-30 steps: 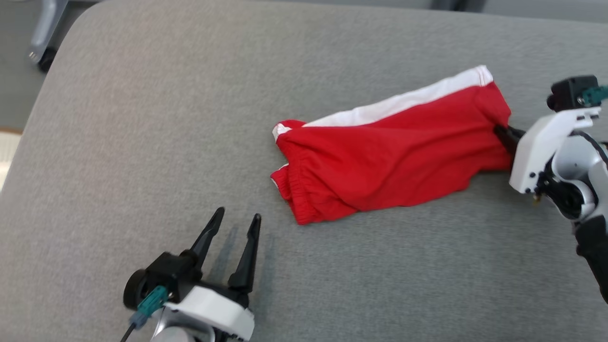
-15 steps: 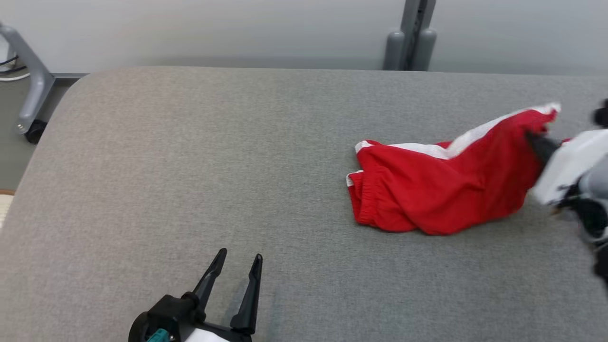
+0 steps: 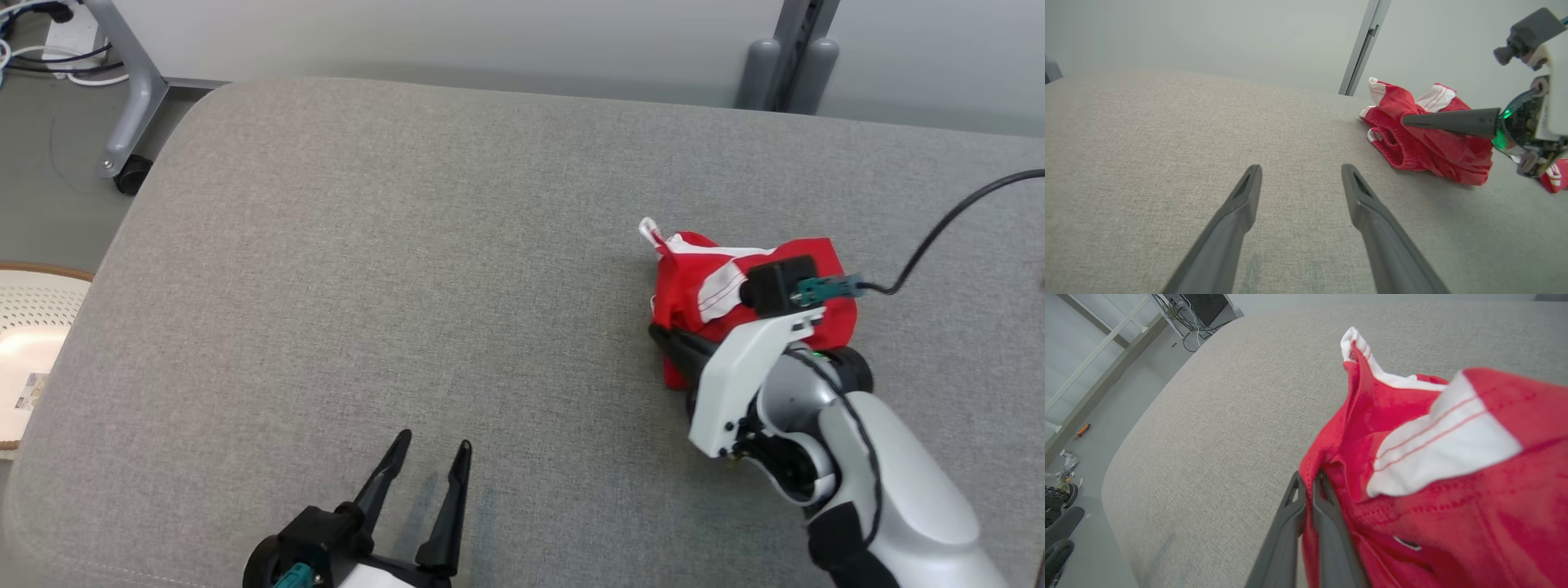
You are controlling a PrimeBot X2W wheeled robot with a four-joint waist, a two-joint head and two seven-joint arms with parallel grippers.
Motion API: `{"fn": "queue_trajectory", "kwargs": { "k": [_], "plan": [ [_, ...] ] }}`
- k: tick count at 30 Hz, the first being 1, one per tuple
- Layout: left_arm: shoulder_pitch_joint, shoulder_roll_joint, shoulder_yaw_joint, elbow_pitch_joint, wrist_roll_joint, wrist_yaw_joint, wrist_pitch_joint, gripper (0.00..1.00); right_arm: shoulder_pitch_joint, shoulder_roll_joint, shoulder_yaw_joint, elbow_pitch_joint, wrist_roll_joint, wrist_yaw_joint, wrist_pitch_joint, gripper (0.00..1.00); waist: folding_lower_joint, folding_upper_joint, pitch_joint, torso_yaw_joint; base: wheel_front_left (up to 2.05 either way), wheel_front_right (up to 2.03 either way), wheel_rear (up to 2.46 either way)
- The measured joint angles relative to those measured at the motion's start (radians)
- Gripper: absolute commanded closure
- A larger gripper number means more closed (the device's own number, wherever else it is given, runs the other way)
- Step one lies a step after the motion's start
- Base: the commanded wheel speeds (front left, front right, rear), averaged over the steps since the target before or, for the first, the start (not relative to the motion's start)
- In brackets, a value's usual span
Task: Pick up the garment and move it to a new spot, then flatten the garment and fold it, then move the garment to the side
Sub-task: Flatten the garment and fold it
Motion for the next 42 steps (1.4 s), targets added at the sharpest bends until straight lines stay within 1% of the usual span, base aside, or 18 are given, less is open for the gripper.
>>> {"fn": "queue_trajectory", "kwargs": {
  "k": [2, 7, 8, 9, 12, 13, 14, 18, 20, 22, 23, 24, 25, 26, 28, 31, 36, 42],
  "plan": [
    [0.001, -0.003, 0.016, 0.012, 0.005, -0.005, 0.0, 0.0, 0.0, 0.028, 0.02, 0.013, -0.041, 0.0, -0.021, 1.0, 0.0, -0.0001, 0.003, 0.004, 0.0, 0.0, 0.0],
    [0.002, -0.019, 0.021, 0.038, 0.019, -0.019, 0.0, 0.0, -0.02, 0.04, 0.036, 0.06, -0.132, 0.0, -0.1, 1.0, 0.0, 0.0, -0.008, -0.004, 0.0, 0.0, 0.0],
    [0.002, -0.023, 0.023, 0.042, 0.021, -0.023, 0.0, 0.0, -0.021, 0.04, 0.046, 0.06, -0.142, 0.0, -0.116, 0.63, 0.0, 0.0, -0.012, -0.006, 0.0, 0.0, 0.0],
    [0.002, -0.026, 0.027, 0.046, 0.022, -0.025, 0.0, 0.0, -0.018, 0.043, 0.054, 0.06, -0.144, 0.0, -0.132, 0.0, 0.0, -0.0001, -0.016, -0.007, 0.0, 0.0, 0.0],
    [0.016, -0.028, 0.043, 0.053, 0.025, -0.026, 0.0, 0.0, 0.011, 0.045, 0.102, 0.01, -0.121, 0.0, -0.174, 0.0, 0.0, 0.0, -0.035, -0.016, 0.0, 0.0, 0.0],
    [0.025, -0.028, 0.048, 0.056, 0.025, -0.026, 0.0, 0.0, 0.03, 0.046, 0.109, -0.02, -0.102, 0.0, -0.189, 0.0, 0.0, 0.0, -0.044, -0.019, 0.0, 0.0, 0.0],
    [0.025, -0.028, 0.048, 0.056, 0.025, -0.026, 0.0, 0.0, 0.03, 0.046, 0.109, -0.02, -0.102, 0.0, -0.189, 0.0, 0.0, 0.0, -0.044, -0.019, 0.0, 0.0, 0.0],
    [0.079, -0.024, 0.079, 0.052, 0.025, -0.021, 0.0, 0.0, 0.136, 0.039, 0.124, -0.199, -0.088, 0.0, -0.25, 0.0, 0.0, 0.0, -0.083, -0.042, 0.0, 0.0, 0.0],
    [0.101, -0.02, 0.095, 0.045, 0.025, -0.016, 0.0, 0.0, 0.208, 0.017, 0.055, -0.294, -0.09, 0.001, -0.281, 0.0, 0.0, 0.0, -0.098, -0.061, 0.0, 0.0, 0.0],
    [0.113, -0.02, 0.107, 0.033, 0.025, -0.013, 0.0, 0.0, 0.285, -0.031, -0.029, -0.373, -0.137, 0.0, -0.31, 0.0, 0.0, 0.0, -0.109, -0.081, 0.0, 0.0, 0.0],
    [0.119, -0.022, 0.11, 0.027, 0.026, -0.012, 0.0, 0.0, 0.319, -0.044, -0.077, -0.395, -0.156, 0.0, -0.318, 0.0, 0.0, 0.0, -0.113, -0.092, 0.0, 0.0, 0.0],
    [0.124, -0.024, 0.111, 0.023, 0.026, -0.013, 0.0, 0.0, 0.349, -0.047, -0.125, -0.41, -0.17, 0.0, -0.325, 0.51, 0.0, 0.0, -0.115, -0.102, 0.0, 0.0, 0.0],
    [0.125, -0.024, 0.111, 0.02, 0.028, -0.014, 0.0, 0.0, 0.373, -0.055, -0.163, -0.418, -0.215, 0.0, -0.334, 0.99, 0.0, 0.0, -0.115, -0.113, 0.0, 0.0, 0.0],
    [0.125, -0.024, 0.112, 0.016, 0.03, -0.017, 0.0, 0.0, 0.386, -0.068, -0.191, -0.42, -0.26, 0.0, -0.344, 1.0, 0.0, 0.0, -0.113, -0.121, 0.0, 0.0, 0.0],
    [0.121, -0.026, 0.104, 0.015, 0.039, -0.026, 0.0, 0.0, 0.395, -0.07, -0.242, -0.409, -0.297, 0.0, -0.36, 1.0, 0.0, 0.0, -0.097, -0.132, 0.0, 0.0, 0.0],
    [0.091, -0.032, 0.095, 0.016, 0.047, -0.036, 0.0, 0.0, 0.387, -0.047, -0.271, -0.361, -0.327, 0.0, -0.386, 1.0, 0.0, 0.0, -0.059, -0.136, 0.0, 0.0, 0.0],
    [0.057, -0.043, 0.087, 0.029, 0.058, -0.045, 0.0, 0.0, 0.305, -0.03, -0.265, -0.236, -0.36, 0.0, -0.416, 1.0, 0.0, 0.0, 0.004, -0.127, 0.0, 0.0, 0.0],
    [0.031, -0.054, 0.086, 0.046, 0.065, -0.061, 0.0, 0.0, 0.17, -0.001, -0.248, -0.063, -0.377, 0.0, -0.435, 1.0, 0.0, 0.0, 0.059, -0.098, 0.0, 0.0, 0.0]
  ]
}}
